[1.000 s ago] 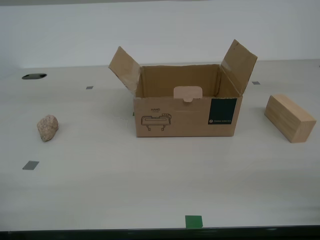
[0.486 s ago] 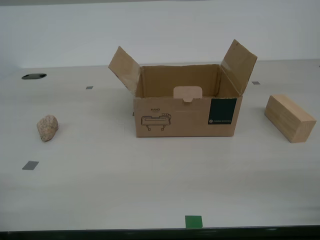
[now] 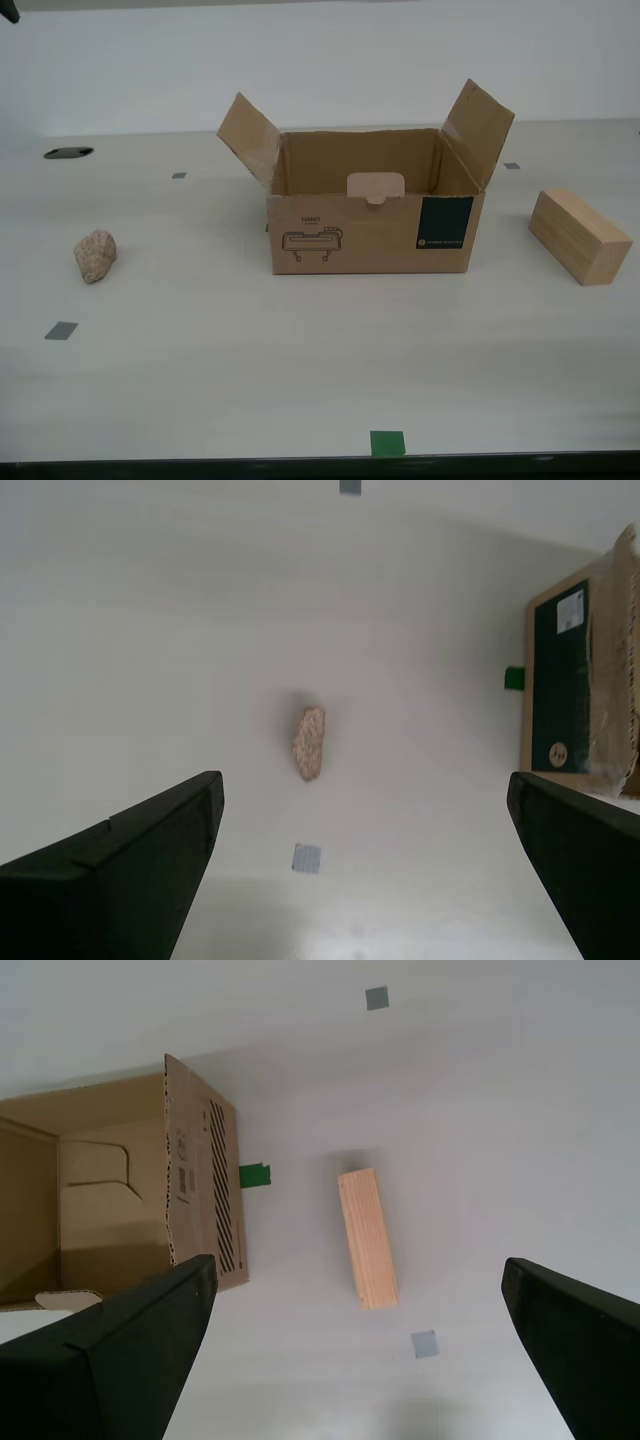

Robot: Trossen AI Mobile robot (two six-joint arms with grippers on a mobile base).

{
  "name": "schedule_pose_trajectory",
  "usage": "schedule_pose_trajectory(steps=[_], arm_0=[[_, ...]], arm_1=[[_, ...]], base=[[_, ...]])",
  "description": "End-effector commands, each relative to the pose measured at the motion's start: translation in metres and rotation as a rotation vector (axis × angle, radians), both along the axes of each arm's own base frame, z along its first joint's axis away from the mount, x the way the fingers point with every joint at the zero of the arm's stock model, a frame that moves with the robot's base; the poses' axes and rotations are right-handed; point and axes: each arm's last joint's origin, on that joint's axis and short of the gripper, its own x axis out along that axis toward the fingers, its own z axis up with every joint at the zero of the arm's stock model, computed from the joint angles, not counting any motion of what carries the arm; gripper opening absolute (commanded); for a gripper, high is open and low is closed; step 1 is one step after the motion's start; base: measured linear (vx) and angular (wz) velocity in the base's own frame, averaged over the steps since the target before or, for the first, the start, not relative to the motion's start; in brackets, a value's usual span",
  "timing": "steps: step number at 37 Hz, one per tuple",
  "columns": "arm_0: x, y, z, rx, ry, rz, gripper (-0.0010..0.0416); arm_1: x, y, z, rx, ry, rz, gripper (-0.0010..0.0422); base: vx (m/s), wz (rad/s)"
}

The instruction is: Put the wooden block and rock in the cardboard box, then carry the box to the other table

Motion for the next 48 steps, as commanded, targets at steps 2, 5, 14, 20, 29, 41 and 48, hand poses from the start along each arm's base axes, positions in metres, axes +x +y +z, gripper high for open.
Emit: schedule_pose_trajectory(steps=[2,5,14,20,29,41,48], arm_0=[[0.006,0.000,-0.005,-0.013,0.030,0.016,0.0399],[0.012,0.000,-0.011,-0.020,0.058,0.029,0.0398],[0.032,0.000,-0.029,-0.043,0.142,0.059,0.0398],[0.044,0.000,-0.041,-0.056,0.192,0.094,0.0399],[0.066,0.001,-0.063,-0.070,0.249,0.141,0.0399],[0.086,0.006,-0.086,-0.071,0.285,0.165,0.0399],[0.095,0.014,-0.098,-0.075,0.292,0.191,0.0399]], arm_1=[[0.010,0.000,-0.010,0.000,0.069,-0.006,0.0389],[0.016,0.000,-0.016,0.003,0.102,-0.013,0.0389],[0.033,0.000,-0.032,0.011,0.185,-0.032,0.0389],[0.039,0.000,-0.040,0.013,0.219,-0.035,0.0389],[0.048,0.000,-0.047,0.022,0.230,-0.037,0.0389],[0.067,0.000,-0.068,0.021,0.287,-0.040,0.0389],[0.075,0.000,-0.080,0.025,0.322,-0.054,0.0389]], base=[[0.000,0.000],[0.000,0.000],[0.000,0.000],[0.000,0.000],[0.000,0.000],[0.000,0.000],[0.000,0.000]])
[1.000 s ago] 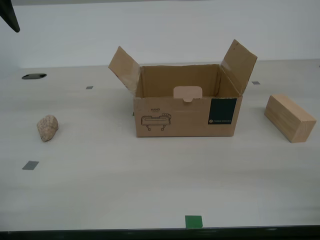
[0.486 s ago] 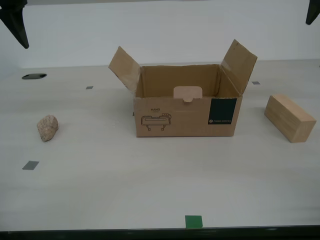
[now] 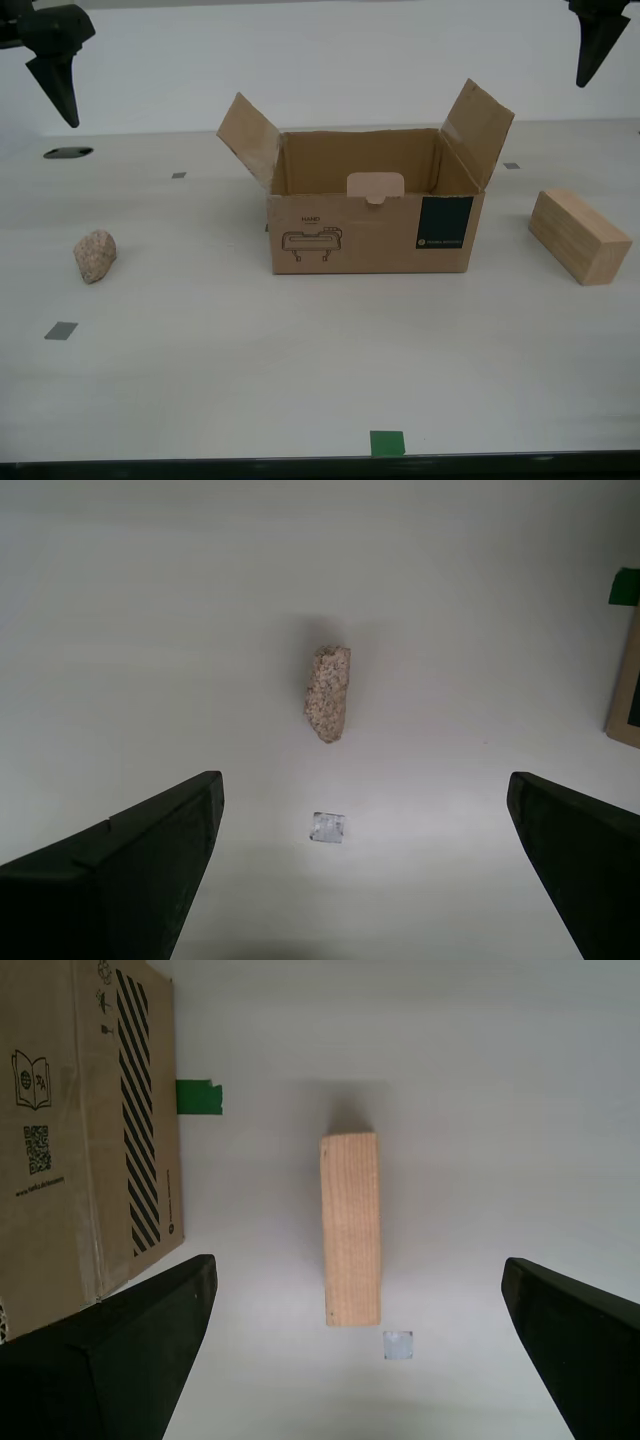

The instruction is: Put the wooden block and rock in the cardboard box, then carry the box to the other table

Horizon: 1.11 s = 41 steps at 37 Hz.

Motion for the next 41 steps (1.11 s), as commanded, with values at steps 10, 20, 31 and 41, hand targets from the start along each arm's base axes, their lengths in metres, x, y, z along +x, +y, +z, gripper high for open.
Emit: schedule_pose_trajectory(steps=[10,20,31,41], arm_0=[[-0.003,0.010,-0.030,-0.004,0.026,0.036,0.0399],[-0.013,0.010,-0.064,-0.006,0.054,0.039,0.0398],[-0.025,0.010,-0.095,-0.010,0.052,0.063,0.0399],[-0.033,0.010,-0.113,-0.009,0.040,0.064,0.0399]], arm_1=[[0.010,0.000,-0.009,0.003,-0.012,-0.010,0.0389],[0.012,0.000,-0.009,0.003,-0.033,-0.009,0.0389],[0.013,0.000,-0.009,0.003,-0.041,-0.010,0.0389],[0.015,0.000,-0.008,0.003,-0.064,-0.010,0.0389]], base=[[0.000,0.000],[0.000,0.000],[0.000,0.000],[0.000,0.000]])
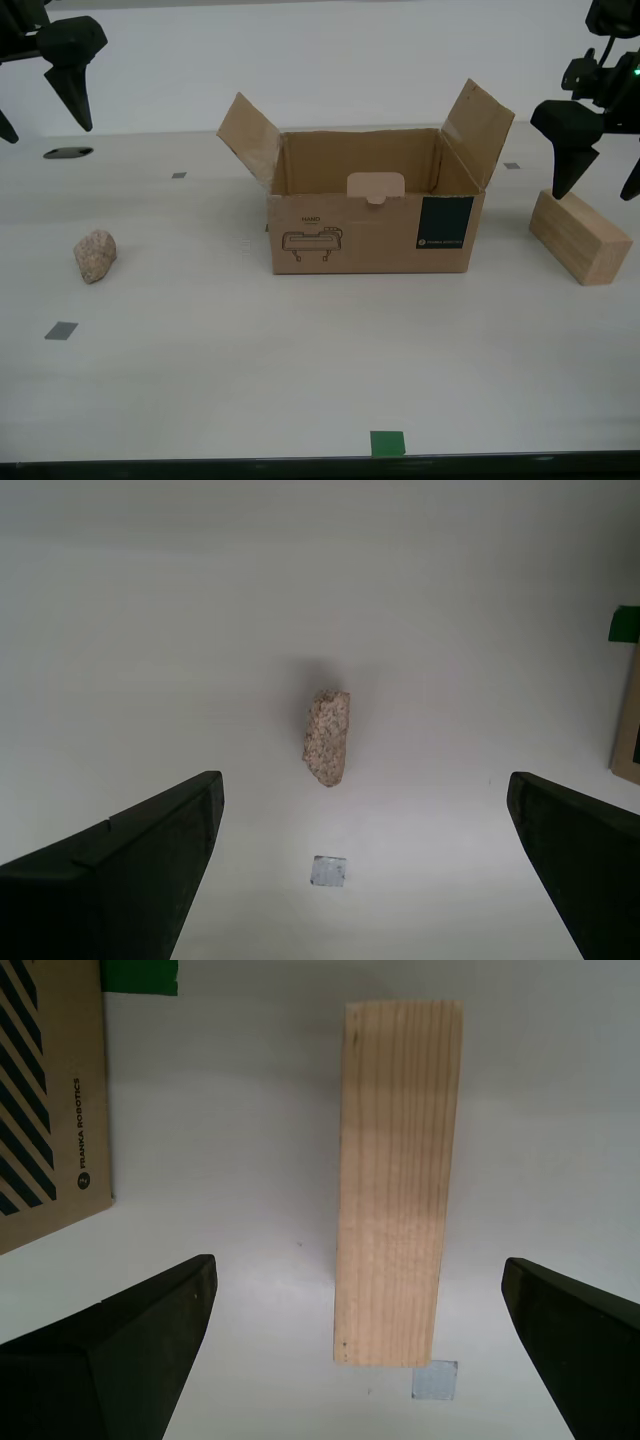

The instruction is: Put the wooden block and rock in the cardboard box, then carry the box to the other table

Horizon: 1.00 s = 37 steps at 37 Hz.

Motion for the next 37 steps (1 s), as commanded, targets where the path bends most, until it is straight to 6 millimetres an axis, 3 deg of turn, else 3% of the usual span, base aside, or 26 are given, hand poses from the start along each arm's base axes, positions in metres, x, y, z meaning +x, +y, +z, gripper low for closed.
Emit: schedule_pose_trajectory(steps=[1,11,22,37], arm_0=[[-0.002,0.000,-0.005,-0.002,-0.008,0.002,0.0399],[-0.003,0.001,-0.011,0.001,-0.036,0.002,0.0399],[-0.002,0.002,-0.015,0.004,-0.077,0.002,0.0399],[0.001,0.003,-0.014,0.007,-0.109,0.006,0.0399]], arm_1=[[0.001,0.000,0.000,0.000,-0.014,-0.004,0.0389],[0.003,0.001,-0.007,0.023,-0.025,-0.003,0.0389],[-0.005,0.001,-0.043,0.030,-0.034,-0.001,0.0389],[-0.015,0.001,-0.090,0.029,-0.172,0.002,0.0389]], base=[[0.000,0.000],[0.000,0.000],[0.000,0.000],[0.000,0.000]])
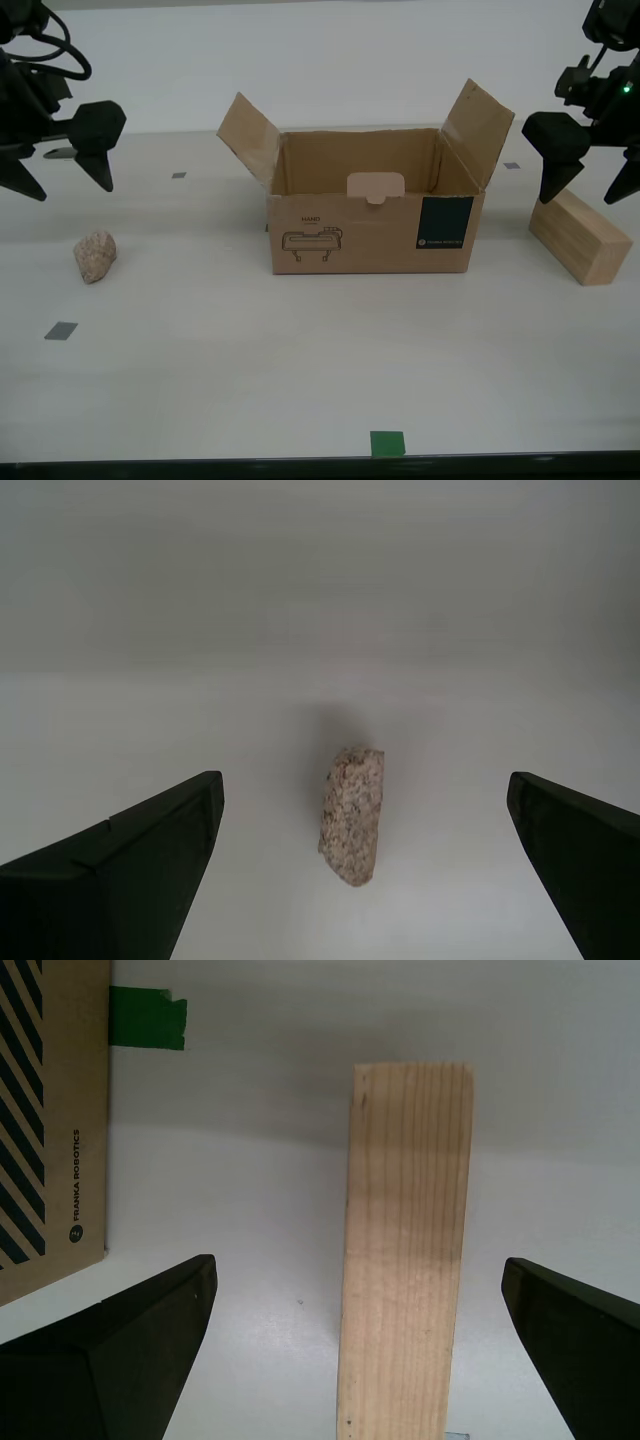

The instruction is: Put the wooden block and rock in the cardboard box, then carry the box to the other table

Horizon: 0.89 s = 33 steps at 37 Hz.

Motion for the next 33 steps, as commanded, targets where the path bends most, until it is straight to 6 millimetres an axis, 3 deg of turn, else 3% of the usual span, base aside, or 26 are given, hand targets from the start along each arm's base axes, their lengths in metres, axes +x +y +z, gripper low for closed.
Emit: schedule_pose_trajectory(steps=[1,13,25,33], arm_0=[[0.000,0.000,0.000,-0.002,-0.004,-0.001,0.0398],[0.000,0.002,0.000,0.001,-0.007,-0.004,0.0399],[-0.011,0.004,-0.021,0.012,-0.063,-0.011,0.0399],[-0.014,0.004,-0.024,0.013,-0.052,-0.016,0.0399]], arm_1=[[-0.002,0.000,-0.009,0.002,-0.036,0.000,0.0389],[-0.011,0.000,-0.020,0.002,-0.024,-0.001,0.0389],[-0.010,0.000,-0.021,0.002,-0.044,-0.002,0.0389],[-0.014,0.000,-0.028,0.003,-0.063,-0.005,0.0389]], base=[[0.000,0.000],[0.000,0.000],[0.000,0.000],[0.000,0.000]])
